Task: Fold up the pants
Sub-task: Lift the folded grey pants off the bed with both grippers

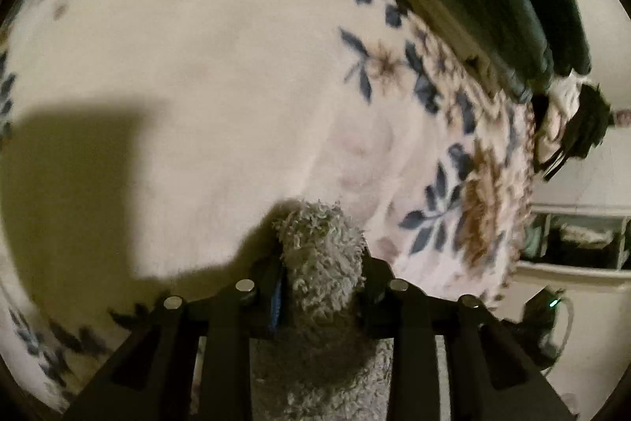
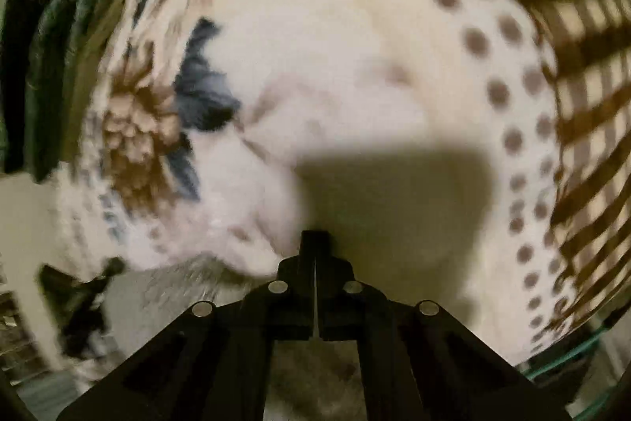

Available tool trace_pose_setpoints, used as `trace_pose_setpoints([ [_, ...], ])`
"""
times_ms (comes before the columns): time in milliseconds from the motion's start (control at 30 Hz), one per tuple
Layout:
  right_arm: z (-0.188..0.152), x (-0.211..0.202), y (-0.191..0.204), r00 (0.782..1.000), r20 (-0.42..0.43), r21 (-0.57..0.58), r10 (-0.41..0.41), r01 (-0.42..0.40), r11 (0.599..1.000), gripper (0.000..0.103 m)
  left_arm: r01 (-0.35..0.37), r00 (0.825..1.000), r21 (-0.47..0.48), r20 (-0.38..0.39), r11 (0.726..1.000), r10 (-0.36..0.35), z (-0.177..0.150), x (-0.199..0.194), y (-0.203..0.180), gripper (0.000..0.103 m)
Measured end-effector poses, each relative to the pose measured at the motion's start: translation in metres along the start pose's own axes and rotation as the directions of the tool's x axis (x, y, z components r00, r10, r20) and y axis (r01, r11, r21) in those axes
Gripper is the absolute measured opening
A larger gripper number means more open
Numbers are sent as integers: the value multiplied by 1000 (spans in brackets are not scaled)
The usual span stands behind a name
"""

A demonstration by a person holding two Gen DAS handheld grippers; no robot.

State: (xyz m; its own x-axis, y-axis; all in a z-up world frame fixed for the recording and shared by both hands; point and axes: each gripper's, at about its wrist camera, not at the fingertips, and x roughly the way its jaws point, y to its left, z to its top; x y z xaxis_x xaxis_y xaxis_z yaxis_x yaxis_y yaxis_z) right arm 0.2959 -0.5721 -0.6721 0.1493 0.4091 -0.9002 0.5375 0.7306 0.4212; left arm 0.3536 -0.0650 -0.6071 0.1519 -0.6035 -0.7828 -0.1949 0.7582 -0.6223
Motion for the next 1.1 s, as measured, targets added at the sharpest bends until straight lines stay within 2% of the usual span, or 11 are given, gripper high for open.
trace_pose_setpoints([
  [33, -5, -10, -4, 1000, 11, -3, 28, -28, 1000, 33, 16, 1000, -16, 1, 1000, -16, -2, -6, -1, 32],
  [67, -12, -19, -8, 998, 27, -9, 62, -62, 998, 66, 27, 1000, -22, 7, 999, -27, -4, -13, -3, 37],
  [100, -19, -27, -13, 994, 33, -17, 106, -106, 994, 86, 27, 999, -19, 20, 999, -27, -6, -20, -6, 47],
  [167, -37, -35, -22, 988, 17, -29, 153, -153, 988, 94, 48, 997, -2, 53, 999, -48, -13, -35, -12, 74],
  [200, -45, -36, -26, 986, 3, -36, 169, -168, 985, 94, 65, 995, 9, 72, 998, -66, -18, -44, -15, 84],
  [300, -69, -18, -36, 979, -65, -55, 195, -198, 979, 103, 139, 986, 11, 96, 990, -139, -34, -64, -18, 90],
  [567, -103, 47, -42, 904, -221, -87, 365, -391, 916, 103, 229, 973, 22, 19, 973, -229, -91, -46, -10, 91],
  [733, -96, 62, -30, 874, -259, -112, 411, -450, 886, 103, 255, 967, -4, 25, 967, -255, -93, -34, 7, 91],
  [867, -93, 63, -29, 869, -284, -114, 406, -451, 885, 103, 288, 958, -33, 18, 957, -287, -90, -36, 19, 91],
  [1000, -96, 60, -24, 876, -301, -150, 377, -434, 889, 103, 375, 927, 2, 25, 927, -375, -98, -61, 20, 92],
  [1100, -96, 68, -15, 878, -310, -157, 365, -426, 891, 103, 361, 933, 32, -6, 932, -361, -109, -59, 21, 100],
])
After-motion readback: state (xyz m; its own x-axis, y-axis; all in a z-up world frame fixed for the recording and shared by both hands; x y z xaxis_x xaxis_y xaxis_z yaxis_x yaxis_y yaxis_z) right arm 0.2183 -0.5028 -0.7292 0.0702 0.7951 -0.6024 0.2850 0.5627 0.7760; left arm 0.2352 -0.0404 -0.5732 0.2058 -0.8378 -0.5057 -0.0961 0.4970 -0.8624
